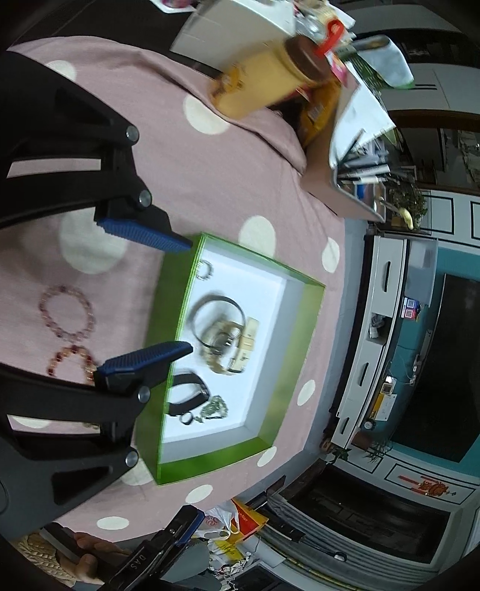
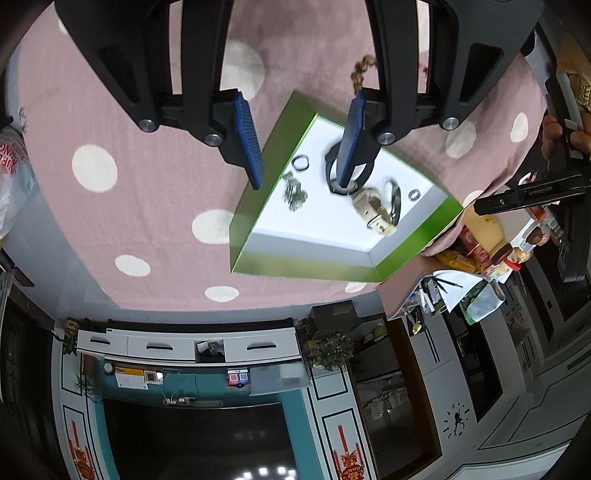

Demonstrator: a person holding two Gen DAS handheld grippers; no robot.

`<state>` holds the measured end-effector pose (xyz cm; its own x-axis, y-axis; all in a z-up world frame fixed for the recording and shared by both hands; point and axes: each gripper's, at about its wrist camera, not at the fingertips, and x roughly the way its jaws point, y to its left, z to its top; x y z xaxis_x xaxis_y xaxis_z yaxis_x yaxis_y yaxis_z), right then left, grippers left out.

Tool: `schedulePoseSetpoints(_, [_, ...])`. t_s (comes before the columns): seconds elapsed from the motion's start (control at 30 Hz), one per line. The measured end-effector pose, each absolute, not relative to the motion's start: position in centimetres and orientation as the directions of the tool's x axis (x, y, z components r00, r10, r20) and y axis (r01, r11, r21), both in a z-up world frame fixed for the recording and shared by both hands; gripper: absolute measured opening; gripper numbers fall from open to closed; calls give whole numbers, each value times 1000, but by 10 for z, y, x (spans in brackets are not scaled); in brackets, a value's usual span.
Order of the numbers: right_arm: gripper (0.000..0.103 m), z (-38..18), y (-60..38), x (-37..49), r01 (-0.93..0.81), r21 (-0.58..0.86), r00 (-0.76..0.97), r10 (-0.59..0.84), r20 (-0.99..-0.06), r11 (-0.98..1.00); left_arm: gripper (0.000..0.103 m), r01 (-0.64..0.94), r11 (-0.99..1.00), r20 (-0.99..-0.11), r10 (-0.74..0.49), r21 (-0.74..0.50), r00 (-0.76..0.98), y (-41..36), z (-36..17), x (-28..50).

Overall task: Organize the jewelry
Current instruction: 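Withdraw both tools from the box toward the beaded bracelets on the cloth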

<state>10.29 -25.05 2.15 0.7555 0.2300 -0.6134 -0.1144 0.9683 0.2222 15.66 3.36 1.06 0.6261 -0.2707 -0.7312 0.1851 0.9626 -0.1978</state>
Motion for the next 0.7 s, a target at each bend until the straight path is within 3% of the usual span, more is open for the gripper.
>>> schedulePoseSetpoints(0.7, [48,-14,-228,52,-151,275,673,302,-675,950,63,133,974,-779,-225,-182,585,48,-34,80])
